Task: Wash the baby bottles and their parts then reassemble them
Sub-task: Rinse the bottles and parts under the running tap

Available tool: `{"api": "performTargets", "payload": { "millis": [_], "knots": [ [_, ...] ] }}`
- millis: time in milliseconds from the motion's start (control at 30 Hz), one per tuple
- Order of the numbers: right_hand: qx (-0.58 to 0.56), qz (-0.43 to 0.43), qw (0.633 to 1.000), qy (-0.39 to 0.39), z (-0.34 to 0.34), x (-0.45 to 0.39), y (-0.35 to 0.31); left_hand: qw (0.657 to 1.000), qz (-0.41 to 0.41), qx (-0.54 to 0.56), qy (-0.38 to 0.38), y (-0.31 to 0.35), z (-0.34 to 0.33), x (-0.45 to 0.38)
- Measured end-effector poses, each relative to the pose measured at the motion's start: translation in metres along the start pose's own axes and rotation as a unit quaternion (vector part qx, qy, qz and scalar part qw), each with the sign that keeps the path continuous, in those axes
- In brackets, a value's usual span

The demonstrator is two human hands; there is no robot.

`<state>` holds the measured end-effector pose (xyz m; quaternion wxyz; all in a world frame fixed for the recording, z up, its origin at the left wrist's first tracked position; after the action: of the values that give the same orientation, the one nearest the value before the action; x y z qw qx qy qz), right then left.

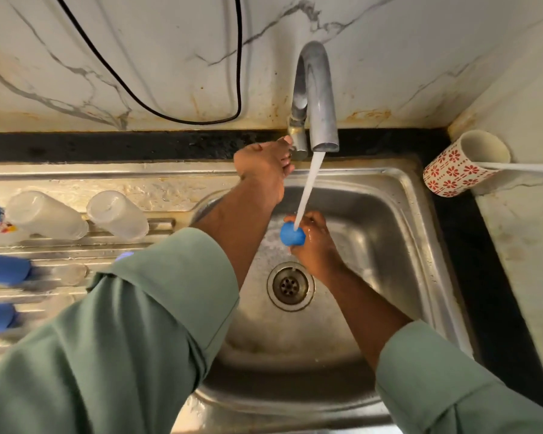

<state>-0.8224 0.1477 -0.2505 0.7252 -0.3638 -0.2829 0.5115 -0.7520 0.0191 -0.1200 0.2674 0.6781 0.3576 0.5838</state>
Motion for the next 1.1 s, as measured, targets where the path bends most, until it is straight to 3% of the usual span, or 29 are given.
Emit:
{"api": "performTargets", "payload": {
  "millis": [67,133,267,367,433,500,533,567,633,733,767,833,867,900,1000,1100],
  "knots": [
    [-0.033,-0.012,0.999,-0.001,0.009,-0.001,-0.011,0.987,-0.112,-0.114,-0.034,0.004,-0.009,0.005],
    [-0.039,-0.019,0.999,-0.017,0.016,-0.001,-0.022,0.943,-0.19,-0.269,-0.056,0.011,-0.014,0.007],
    [0.076,-0.057,0.994,-0.055,0.046,0.005,-0.053,0.876,-0.226,-0.409,-0.121,0.026,0.006,0.016],
    [0.146,0.004,0.989,0.018,0.079,0.013,-0.079,0.81,-0.247,-0.516,-0.128,0.015,0.031,0.037],
    [0.152,0.032,0.987,0.047,0.084,0.028,-0.077,0.788,-0.232,-0.555,-0.132,-0.006,0.051,0.056],
    [0.203,-0.045,0.975,-0.073,0.062,0.054,-0.061,0.737,-0.228,-0.621,-0.14,-0.03,0.077,0.081],
    [0.27,-0.108,0.945,-0.15,0.055,0.065,-0.053,0.711,-0.228,-0.649,-0.149,-0.04,0.088,0.092],
    [0.295,-0.13,0.935,-0.148,0.052,0.069,-0.047,0.691,-0.226,-0.669,-0.154,-0.051,0.1,0.098],
    [0.265,-0.12,0.954,-0.067,0.063,0.071,-0.064,0.694,-0.237,-0.667,-0.132,-0.064,0.124,0.118],
    [0.189,-0.018,0.977,0.099,0.08,0.068,-0.097,0.735,-0.267,-0.619,-0.067,-0.072,0.148,0.136],
    [0.19,-0.012,0.978,0.086,0.073,0.069,-0.1,0.743,-0.278,-0.607,-0.046,-0.072,0.158,0.144],
    [0.264,-0.1,0.955,-0.095,0.045,0.084,-0.085,0.747,-0.288,-0.598,-0.031,-0.074,0.175,0.158],
    [0.28,-0.129,0.942,-0.132,0.037,0.089,-0.079,0.746,-0.297,-0.595,-0.028,-0.072,0.183,0.161],
    [0.3,-0.131,0.935,-0.134,0.034,0.094,-0.084,0.745,-0.31,-0.59,-0.026,-0.07,0.192,0.163],
    [0.188,-0.02,0.982,0.012,0.029,0.092,-0.111,0.758,-0.337,-0.557,-0.015,-0.054,0.237,0.172],
    [0.24,-0.056,0.965,-0.093,0.006,0.101,-0.125,0.757,-0.358,-0.547,0.019,-0.04,0.298,0.183]
  ]
}}
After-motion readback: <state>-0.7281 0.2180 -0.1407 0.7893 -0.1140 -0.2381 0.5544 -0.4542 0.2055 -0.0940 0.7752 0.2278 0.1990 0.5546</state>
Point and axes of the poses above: each hand's wrist, its own x-axis away from the middle knuckle, its own z-axis out of the back of the hand, y = z × x, the point moved 3 cm from there along -x, towards the middle knuckle, and after that the axes turned 1 degree about -y, right-handed, at the moved point
